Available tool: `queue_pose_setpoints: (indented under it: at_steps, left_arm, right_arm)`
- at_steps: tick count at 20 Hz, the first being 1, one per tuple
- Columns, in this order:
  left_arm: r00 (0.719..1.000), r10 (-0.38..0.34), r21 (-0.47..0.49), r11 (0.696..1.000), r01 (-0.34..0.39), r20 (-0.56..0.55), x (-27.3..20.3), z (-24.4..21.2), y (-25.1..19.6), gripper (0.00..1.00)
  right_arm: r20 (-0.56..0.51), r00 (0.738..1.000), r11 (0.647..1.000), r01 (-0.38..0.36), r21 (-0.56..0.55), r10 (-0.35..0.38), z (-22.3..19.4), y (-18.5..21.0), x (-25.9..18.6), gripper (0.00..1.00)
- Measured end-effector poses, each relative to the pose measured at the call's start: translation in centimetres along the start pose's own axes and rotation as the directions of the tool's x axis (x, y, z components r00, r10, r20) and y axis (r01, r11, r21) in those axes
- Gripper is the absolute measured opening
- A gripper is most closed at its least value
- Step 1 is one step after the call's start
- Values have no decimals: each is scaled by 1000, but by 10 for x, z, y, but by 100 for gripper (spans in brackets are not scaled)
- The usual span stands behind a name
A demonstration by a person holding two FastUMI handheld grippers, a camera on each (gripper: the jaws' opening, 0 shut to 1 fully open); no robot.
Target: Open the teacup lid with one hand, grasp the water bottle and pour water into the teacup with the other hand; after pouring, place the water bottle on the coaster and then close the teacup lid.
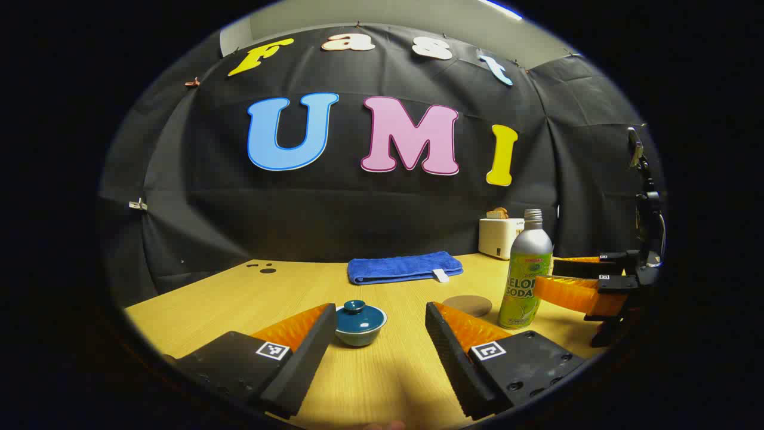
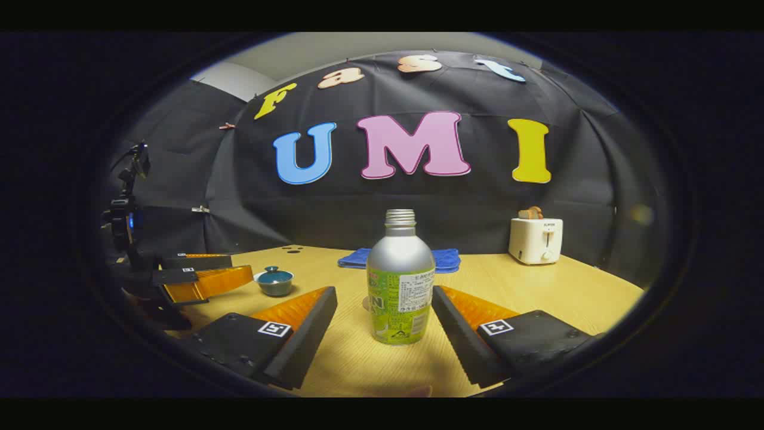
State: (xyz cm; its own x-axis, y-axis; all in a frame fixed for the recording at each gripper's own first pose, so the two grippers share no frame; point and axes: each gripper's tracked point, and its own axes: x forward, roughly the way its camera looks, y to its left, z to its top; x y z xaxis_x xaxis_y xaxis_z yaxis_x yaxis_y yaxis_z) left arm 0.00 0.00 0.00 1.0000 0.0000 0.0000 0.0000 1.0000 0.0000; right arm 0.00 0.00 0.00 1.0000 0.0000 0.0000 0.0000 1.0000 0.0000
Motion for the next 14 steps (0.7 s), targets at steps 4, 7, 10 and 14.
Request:
queue_pose_setpoints:
  at_steps: [4, 7, 10, 14]
  left_arm:
    - [1000, 3, 0, 1000, -3, 1, 2, -1, -1, 95]
    - [1000, 7, 0, 1000, -7, 2, 1, 0, 1, 95]
    - [1000, 7, -1, 1000, -7, 3, 0, -1, 1, 95]
    - [1000, 12, -1, 1000, -12, 4, 1, -2, 2, 95]
  right_arm:
    - [-1, 1000, 1000, -12, 1, 12, -1, 2, 0, 98]
    - [0, 1000, 1000, -12, 2, 12, -2, 2, 1, 98]
    - [0, 1000, 1000, -12, 2, 12, -2, 2, 1, 98]
    - [0, 1000, 1000, -10, 2, 10, -2, 2, 1, 98]
